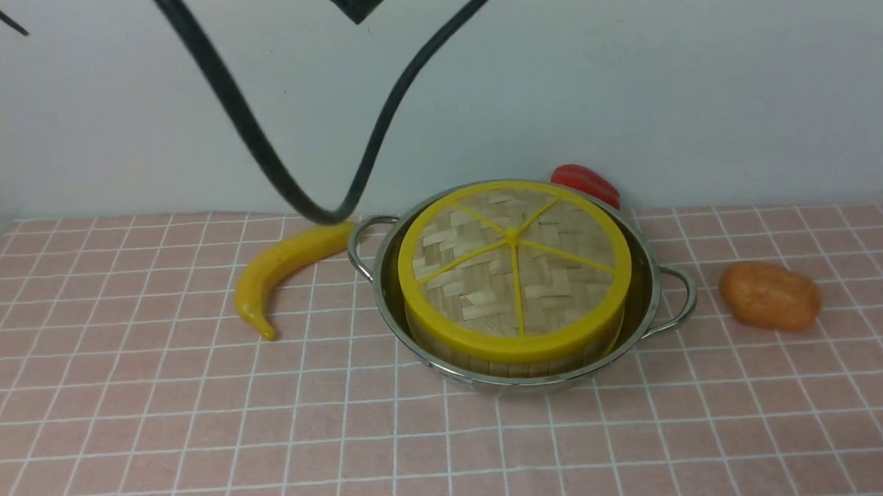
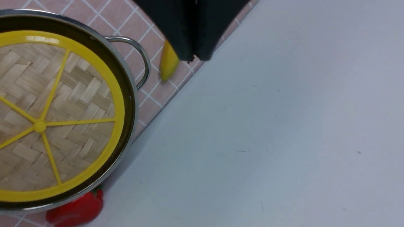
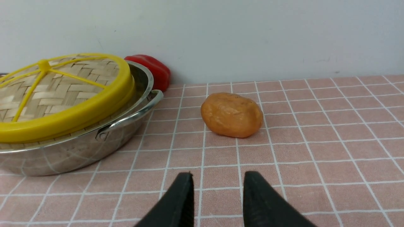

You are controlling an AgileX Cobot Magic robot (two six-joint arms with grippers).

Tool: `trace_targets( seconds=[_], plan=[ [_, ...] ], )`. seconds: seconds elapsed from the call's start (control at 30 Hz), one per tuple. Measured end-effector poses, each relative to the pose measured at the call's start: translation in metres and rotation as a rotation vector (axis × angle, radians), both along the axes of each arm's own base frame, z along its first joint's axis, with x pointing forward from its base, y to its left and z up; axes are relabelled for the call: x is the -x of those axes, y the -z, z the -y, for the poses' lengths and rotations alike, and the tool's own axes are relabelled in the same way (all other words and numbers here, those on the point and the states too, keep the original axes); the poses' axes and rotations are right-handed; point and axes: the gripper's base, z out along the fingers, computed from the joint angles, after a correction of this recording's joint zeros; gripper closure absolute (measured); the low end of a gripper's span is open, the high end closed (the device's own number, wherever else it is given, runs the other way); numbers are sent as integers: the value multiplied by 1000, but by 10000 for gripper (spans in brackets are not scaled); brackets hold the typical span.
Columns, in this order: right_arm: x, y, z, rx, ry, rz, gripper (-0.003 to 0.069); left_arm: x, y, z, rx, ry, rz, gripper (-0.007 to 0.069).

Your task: Place the steamer in the pot on the pink tablecloth, and put the lid on the steamer.

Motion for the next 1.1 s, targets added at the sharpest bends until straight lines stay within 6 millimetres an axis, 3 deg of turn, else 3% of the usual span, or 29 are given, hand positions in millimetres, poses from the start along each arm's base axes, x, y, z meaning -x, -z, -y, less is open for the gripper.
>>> trace_targets(
  seconds=[0.17, 0.27, 0.3, 0.33, 0.43, 0.47, 0.5, 0.67, 0.8, 0.97, 1.0, 1.03, 1.07, 1.1],
  plan=[
    [0, 0, 0, 0, 0, 1, 417, 3, 8, 10, 91, 49, -75, 643],
    [0, 0, 0, 0, 0, 1, 417, -1, 32, 23, 130, 94, -188, 643],
    [0, 0, 0, 0, 0, 1, 417, -7, 49, 28, 118, 100, -247, 643],
    [0, 0, 0, 0, 0, 1, 417, -7, 49, 28, 118, 100, -247, 643],
    [0, 0, 0, 0, 0, 1, 417, -30, 104, 39, 13, 72, -374, 634],
    [0, 0, 0, 0, 0, 1, 417, -32, 107, 39, 7, 70, -380, 634],
    [0, 0, 0, -1, 0, 1, 417, -43, 133, 45, -40, 59, -436, 633],
    [0, 0, 0, -1, 0, 1, 417, -56, 167, 52, -84, 50, -506, 633],
    [0, 0, 0, -1, 0, 1, 417, -52, 157, 49, -75, 50, -484, 633],
    [0, 0, 0, -1, 0, 1, 417, -23, 94, 32, 26, 38, -347, 633],
    [0, 0, 0, -1, 0, 1, 417, -22, 91, 31, 32, 38, -337, 633],
    [0, 0, 0, -1, 0, 1, 417, -9, 69, 24, 75, 41, -277, 633],
    [0, 0, 0, -1, 0, 1, 417, -8, 66, 23, 82, 41, -270, 633],
    [0, 0, 0, -1, 0, 1, 417, 4, 48, 18, 133, 41, -223, 633]
  ],
)
